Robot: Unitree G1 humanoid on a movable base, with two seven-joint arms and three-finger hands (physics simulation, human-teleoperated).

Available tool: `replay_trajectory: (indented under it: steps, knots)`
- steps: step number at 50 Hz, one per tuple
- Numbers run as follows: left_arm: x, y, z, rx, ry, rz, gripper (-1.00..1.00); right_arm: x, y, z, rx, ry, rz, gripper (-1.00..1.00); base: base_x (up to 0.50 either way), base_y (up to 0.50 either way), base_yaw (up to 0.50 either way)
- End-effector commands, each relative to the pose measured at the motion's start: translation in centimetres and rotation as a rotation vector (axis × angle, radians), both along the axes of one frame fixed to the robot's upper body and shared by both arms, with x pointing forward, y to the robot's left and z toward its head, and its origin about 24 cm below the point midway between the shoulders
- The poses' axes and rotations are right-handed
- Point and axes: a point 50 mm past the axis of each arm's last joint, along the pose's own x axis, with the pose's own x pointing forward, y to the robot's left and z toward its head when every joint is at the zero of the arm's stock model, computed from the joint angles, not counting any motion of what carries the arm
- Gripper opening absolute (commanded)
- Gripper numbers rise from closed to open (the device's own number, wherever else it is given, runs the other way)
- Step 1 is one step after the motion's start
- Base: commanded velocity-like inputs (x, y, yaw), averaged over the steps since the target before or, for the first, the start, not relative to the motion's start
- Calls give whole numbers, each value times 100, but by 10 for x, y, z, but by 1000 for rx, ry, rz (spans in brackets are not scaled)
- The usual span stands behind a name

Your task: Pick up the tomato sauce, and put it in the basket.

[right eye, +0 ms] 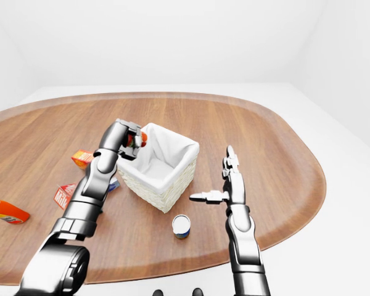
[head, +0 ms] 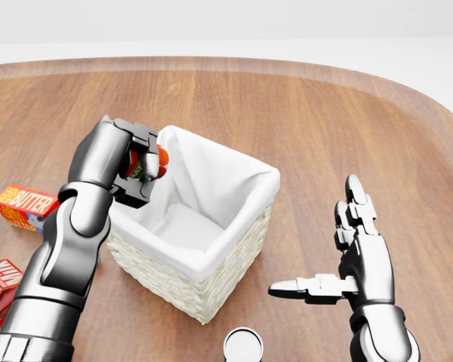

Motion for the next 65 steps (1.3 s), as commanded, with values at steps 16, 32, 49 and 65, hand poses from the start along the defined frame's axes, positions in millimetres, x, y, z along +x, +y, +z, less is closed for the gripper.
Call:
replay_trajectory:
  steps: [16, 32, 49, 65]
  knots:
    - [28, -18, 13, -2, -7, -36, -100, 0, 0, -2, 1, 2, 0, 100, 0, 0, 0]
    - [34, -20, -5, 61, 76, 11, -100, 0, 0, -3, 1, 3, 0, 100, 0, 0, 0]
    - [33, -22, -24, 132, 139, 38, -100, 1, -1, -3, 3, 5, -7, 100, 0, 0, 0]
    - [32, -31, -28, 149, 149, 20, -100, 2, -2, -4, 5, 7, -9, 100, 0, 0, 0]
